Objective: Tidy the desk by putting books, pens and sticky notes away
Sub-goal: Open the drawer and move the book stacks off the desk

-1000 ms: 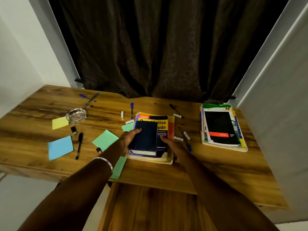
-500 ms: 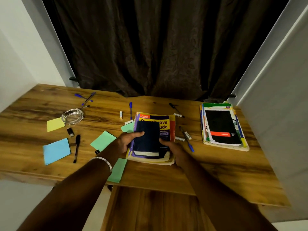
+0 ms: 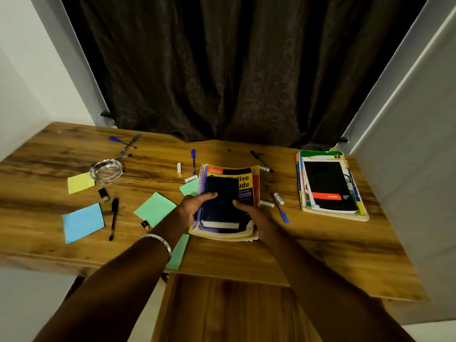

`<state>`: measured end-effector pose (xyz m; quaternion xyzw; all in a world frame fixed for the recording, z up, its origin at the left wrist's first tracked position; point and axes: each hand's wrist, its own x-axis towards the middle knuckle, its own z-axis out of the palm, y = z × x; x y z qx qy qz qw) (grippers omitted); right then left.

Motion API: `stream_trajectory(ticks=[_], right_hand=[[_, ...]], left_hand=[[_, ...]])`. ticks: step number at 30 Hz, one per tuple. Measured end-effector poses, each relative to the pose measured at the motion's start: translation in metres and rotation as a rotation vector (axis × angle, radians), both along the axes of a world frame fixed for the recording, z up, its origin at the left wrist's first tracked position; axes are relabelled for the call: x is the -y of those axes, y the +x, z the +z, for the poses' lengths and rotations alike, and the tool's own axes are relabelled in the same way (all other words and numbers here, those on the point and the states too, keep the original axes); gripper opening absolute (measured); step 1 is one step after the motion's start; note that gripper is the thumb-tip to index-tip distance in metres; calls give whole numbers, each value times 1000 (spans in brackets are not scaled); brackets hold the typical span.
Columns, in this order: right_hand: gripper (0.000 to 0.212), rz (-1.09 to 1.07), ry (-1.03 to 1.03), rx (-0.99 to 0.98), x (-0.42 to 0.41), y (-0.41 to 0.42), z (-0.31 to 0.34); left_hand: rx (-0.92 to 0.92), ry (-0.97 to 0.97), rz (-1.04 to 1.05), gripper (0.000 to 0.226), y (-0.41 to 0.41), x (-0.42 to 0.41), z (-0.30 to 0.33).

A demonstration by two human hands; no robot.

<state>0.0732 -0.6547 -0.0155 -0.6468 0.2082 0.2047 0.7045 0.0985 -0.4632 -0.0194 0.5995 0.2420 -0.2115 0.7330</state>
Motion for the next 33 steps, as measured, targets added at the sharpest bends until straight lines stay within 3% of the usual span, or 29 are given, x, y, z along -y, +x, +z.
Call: stream_trajectory(ticks=[9,14,17,23,28,33], right_hand=[[56,-32,69,37,-2,3,-10],[58,-126,17,56,-4,-6,-9],[100,-174,-60,76,-4,-6,-19],[82,-207,-83,131,-3,-29,-2],[120,-214,-119,108,13,-30,-45],[118,-223,-111,112,15,-80,-15]], left_hand=[[-2,-25,39,64,-4,2,2],[19,-29,83,51,-12,5,3],[32,-37,116,46,-20,5,6],[84,-43,140,46,-42,6,23],[119,-39,147,54,-70,10,32],[116,-39,145,60,-111,15,43]])
